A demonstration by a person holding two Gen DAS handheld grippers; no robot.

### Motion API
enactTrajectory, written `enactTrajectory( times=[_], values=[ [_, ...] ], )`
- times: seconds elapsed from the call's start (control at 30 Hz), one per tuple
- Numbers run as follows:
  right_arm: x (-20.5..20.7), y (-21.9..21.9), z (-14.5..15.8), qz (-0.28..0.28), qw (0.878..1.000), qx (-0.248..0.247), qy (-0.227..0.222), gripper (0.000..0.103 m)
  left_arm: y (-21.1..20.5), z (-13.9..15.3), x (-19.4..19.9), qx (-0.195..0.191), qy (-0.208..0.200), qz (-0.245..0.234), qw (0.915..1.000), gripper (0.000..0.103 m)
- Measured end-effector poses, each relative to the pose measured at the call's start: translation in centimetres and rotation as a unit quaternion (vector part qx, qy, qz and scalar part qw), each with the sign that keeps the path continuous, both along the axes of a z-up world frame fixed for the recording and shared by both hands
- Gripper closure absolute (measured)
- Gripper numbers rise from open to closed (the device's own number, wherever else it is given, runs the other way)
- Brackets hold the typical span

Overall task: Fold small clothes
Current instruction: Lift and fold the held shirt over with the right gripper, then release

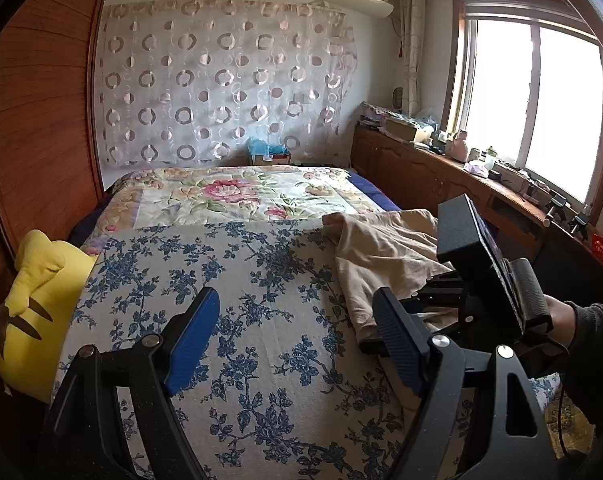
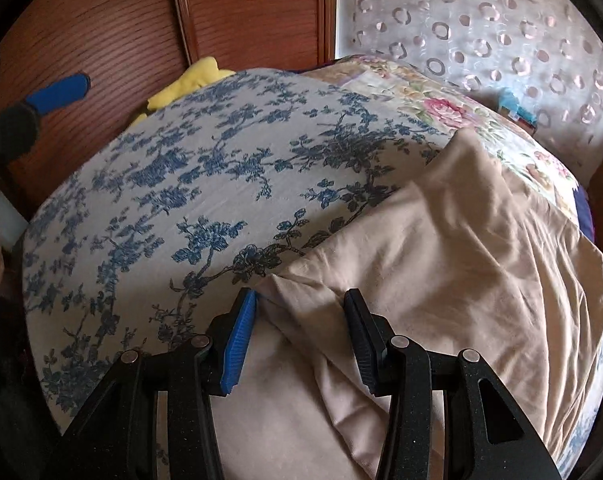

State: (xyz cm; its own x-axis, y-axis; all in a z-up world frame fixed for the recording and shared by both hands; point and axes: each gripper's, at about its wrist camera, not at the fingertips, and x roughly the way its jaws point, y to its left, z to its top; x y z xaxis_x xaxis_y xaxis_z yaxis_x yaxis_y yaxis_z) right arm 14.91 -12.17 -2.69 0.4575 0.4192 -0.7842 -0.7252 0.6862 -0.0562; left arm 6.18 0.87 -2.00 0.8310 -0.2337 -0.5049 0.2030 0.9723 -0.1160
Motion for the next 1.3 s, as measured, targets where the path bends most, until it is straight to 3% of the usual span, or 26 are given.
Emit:
enactTrajectory(
  times=[0.23, 0.3, 0.4, 0.5, 0.6, 0.87, 0.97, 1.1, 1.3],
  values=[
    [0.4, 0.8, -0.3, -0.006, 1.0, -0.003, -0.009, 0.055, -0.2, -0.5, 0.1, 0.0, 0.003, -0.004, 1.0, 0.023],
    [0.0, 0.6, -0.1, -0.017, 1.0, -0.01, -0.025, 0.089, -0.3, -0.6, 0.1, 0.001, 0.004, -0.006, 1.0, 0.023],
    [-0.2, -0.2, 1.3, -0.02, 0.999, 0.018, -0.029, 0.094, -0.5, -0.9, 0.1, 0.003, 0.006, -0.009, 0.9999, 0.023],
    [0.1, -2.0, 3.6, -0.051, 0.995, 0.028, -0.083, 0.095, -0.8, -1.2, 0.2, 0.002, 0.01, -0.012, 0.9999, 0.023],
    [1.9, -4.0, 5.3, -0.093, 0.987, 0.001, -0.129, 0.095, -1.1, -1.4, 0.2, 0.001, 0.013, -0.017, 0.9998, 0.023],
    [7.2, -8.6, 7.3, -0.177, 0.97, -0.03, -0.166, 0.095, -2.0, -2.0, 0.2, 0.004, 0.022, -0.03, 0.9993, 0.023],
    [8.7, -10.1, 7.3, -0.217, 0.957, -0.031, -0.192, 0.095, -2.4, -2.2, 0.1, 0.006, 0.024, -0.034, 0.9991, 0.023],
    [11.5, -11.1, 5.0, -0.292, 0.938, -0.044, -0.183, 0.095, -2.8, -2.6, 0.0, 0.009, 0.03, -0.039, 0.9988, 0.023],
    [13.1, -10.7, 2.8, -0.336, 0.925, -0.072, -0.162, 0.095, -3.3, -3.4, 0.0, 0.011, 0.041, -0.045, 0.9981, 0.023]
  ],
)
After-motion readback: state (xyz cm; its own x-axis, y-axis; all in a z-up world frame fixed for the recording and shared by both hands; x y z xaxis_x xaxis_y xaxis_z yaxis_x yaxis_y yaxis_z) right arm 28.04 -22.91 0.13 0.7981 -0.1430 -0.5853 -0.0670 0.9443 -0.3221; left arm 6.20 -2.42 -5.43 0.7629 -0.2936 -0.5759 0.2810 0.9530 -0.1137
